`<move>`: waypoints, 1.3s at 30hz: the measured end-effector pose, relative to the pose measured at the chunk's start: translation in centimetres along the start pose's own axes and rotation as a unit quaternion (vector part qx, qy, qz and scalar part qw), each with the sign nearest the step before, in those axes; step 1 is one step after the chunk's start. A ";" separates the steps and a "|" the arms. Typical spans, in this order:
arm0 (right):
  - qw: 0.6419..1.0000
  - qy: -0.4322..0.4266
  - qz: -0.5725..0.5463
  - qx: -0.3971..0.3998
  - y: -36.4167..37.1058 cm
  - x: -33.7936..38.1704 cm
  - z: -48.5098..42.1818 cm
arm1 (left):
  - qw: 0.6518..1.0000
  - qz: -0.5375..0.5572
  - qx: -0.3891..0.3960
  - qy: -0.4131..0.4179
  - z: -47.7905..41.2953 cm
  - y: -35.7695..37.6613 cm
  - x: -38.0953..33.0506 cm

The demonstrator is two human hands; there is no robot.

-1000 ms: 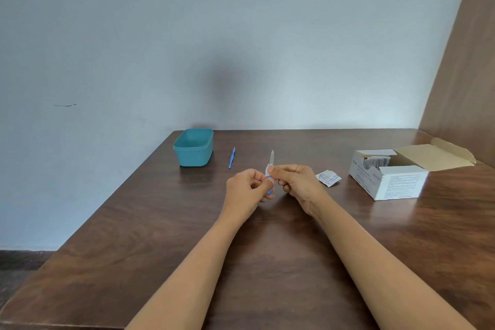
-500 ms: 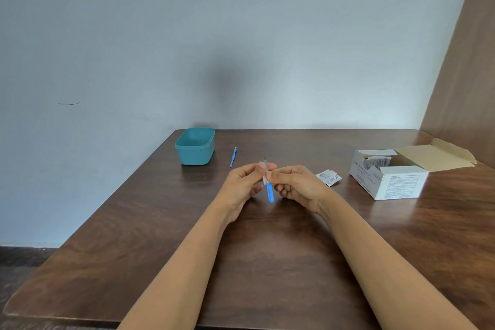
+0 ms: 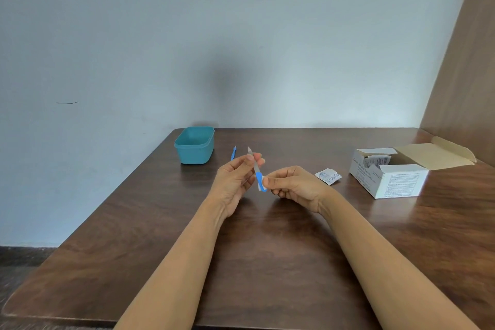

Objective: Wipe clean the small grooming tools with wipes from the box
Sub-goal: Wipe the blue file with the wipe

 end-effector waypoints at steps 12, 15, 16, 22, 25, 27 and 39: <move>1.000 -0.016 0.001 0.026 0.5 -0.2 -0.1 | 0.998 0.063 -0.015 0.016 0.2 -0.2 -0.4; 0.999 -0.021 0.003 0.026 0.6 -0.1 -0.1 | 0.998 0.054 -0.010 0.018 0.3 -0.1 -0.3; 1.000 -0.023 -0.002 0.020 0.6 -0.2 -0.1 | 0.999 0.041 -0.007 0.019 0.4 0.1 -0.3; 0.999 -0.034 -0.027 0.015 0.9 -0.3 -0.1 | 0.999 0.009 -0.006 0.032 0.7 0.7 -0.1; 0.999 -0.035 -0.005 0.035 0.9 -0.2 -0.1 | 0.998 0.039 -0.022 0.038 0.5 0.2 -0.3; 0.998 -0.036 0.005 0.043 0.9 -0.2 -0.1 | 0.998 0.045 -0.030 0.040 0.5 0.0 -0.5; 0.995 -0.034 -0.088 -0.018 0.4 -0.7 -0.6 | 0.999 -0.026 -0.020 0.043 0.7 0.5 -0.1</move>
Point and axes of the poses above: each hand's wrist, its own z-axis away from the middle knuckle, its own y-axis out of the palm, x = y × z, the point moved 4 cm from there along -z, towards the middle knuckle, and after that the axes turned 13 degrees about -y, right-handed, at the moved point
